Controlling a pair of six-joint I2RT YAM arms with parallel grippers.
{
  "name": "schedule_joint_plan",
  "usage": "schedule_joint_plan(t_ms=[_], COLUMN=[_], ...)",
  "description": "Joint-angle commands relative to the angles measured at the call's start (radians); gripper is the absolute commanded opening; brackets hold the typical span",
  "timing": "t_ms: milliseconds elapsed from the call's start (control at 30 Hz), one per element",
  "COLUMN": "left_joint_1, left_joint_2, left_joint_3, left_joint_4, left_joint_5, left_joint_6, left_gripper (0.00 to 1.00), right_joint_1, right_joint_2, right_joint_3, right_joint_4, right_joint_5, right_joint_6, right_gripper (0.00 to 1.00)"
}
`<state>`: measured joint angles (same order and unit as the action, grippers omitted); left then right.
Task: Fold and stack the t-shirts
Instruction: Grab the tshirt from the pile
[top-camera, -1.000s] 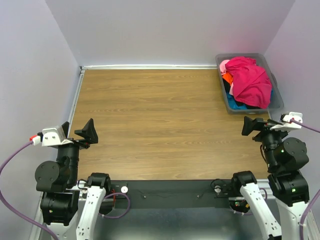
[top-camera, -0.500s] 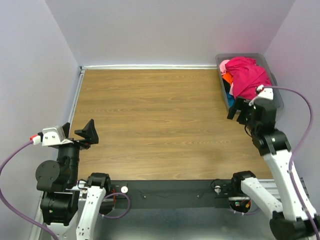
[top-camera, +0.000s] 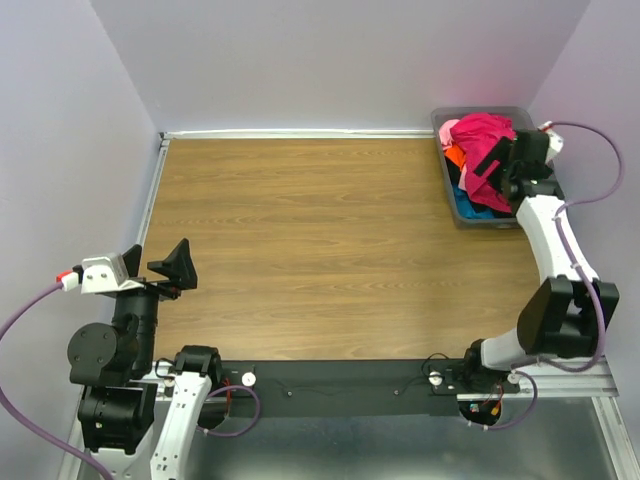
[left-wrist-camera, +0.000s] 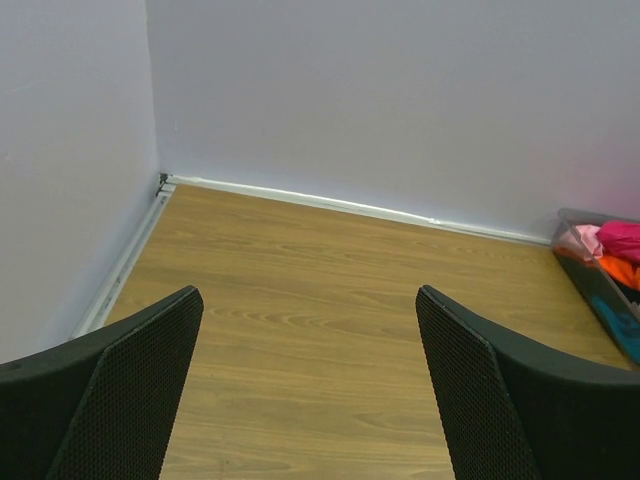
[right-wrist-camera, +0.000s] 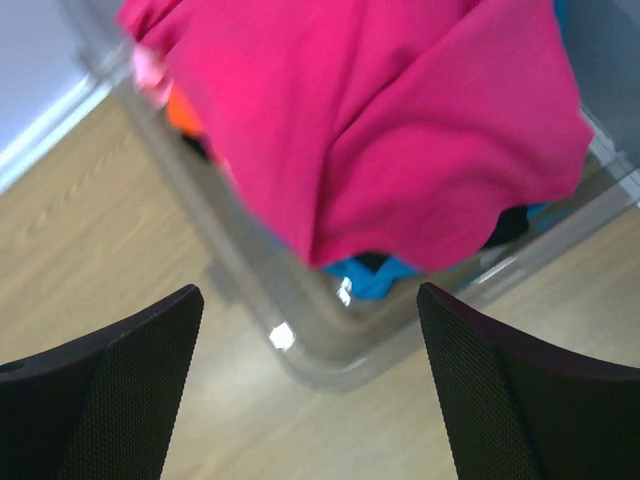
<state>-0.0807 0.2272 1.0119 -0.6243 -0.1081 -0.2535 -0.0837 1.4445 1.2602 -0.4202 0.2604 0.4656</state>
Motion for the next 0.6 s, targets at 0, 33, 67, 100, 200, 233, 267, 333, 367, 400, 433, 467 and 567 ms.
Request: schedule_joint_plan(t_ms=[0, 33, 67, 100, 200, 233, 267, 333, 367, 400, 433, 467, 567], left_joint_1=[-0.004, -0.005, -0.005, -0.005, -0.005, -0.005, -0.005, -0.005, -0.005, -0.005, -0.004, -0.005, -0.005], left_joint_2=[0.015, 0.018, 0.018, 0.018, 0.024, 0.024, 0.027, 0.034, 0.037, 0.04, 0.041, 0.041, 0.043], left_joint_3=[0.042, 0.042, 0.039, 0.037, 0.034, 0.034, 0.036, 0.039, 0.039, 0.039, 0.037, 0.033, 0.028], left_joint_4=[-0.008, -0.009, -0.009, -0.008, -0.014, -0.014, -0.017, -0.017, -0.017, -0.017, -0.017, -0.017, -0.017], left_joint_5=[0.044, 0.042, 0.041, 0.039, 0.031, 0.03, 0.03, 0.025, 0.025, 0.024, 0.022, 0.021, 0.024], left_joint_6=[-0.004, -0.001, -0.001, 0.0, -0.001, -0.001, -0.001, -0.001, 0.0, 0.0, -0.003, -0.003, -0.004], left_gripper=[0.95, 0.95, 0.95, 0.95, 0.94, 0.94, 0.94, 0.93, 0.93, 0.93, 0.93, 0.93, 0.92], right_joint_1=[-0.119, -0.135, -0.157, -0.166, -0.197, -0.205, -0.211, -0.217, -0.217, -0.218, -0.218, -0.218, -0.218], right_joint_2=[0.066, 0.08, 0.108, 0.12, 0.174, 0.185, 0.194, 0.212, 0.218, 0.235, 0.243, 0.255, 0.29], right_joint_3=[0.047, 0.051, 0.056, 0.059, 0.068, 0.068, 0.064, 0.059, 0.054, 0.053, 0.051, 0.05, 0.054], right_joint_4=[0.11, 0.127, 0.155, 0.168, 0.202, 0.21, 0.23, 0.251, 0.27, 0.279, 0.297, 0.305, 0.331], right_joint_5=[-0.182, -0.205, -0.237, -0.251, -0.312, -0.326, -0.354, -0.383, -0.412, -0.427, -0.441, -0.469, -0.52], right_joint_6=[0.107, 0.108, 0.113, 0.113, 0.128, 0.14, 0.145, 0.156, 0.159, 0.162, 0.171, 0.174, 0.186], right_gripper=[0.92, 0.91, 0.89, 0.87, 0.83, 0.82, 0.81, 0.8, 0.79, 0.79, 0.77, 0.76, 0.7])
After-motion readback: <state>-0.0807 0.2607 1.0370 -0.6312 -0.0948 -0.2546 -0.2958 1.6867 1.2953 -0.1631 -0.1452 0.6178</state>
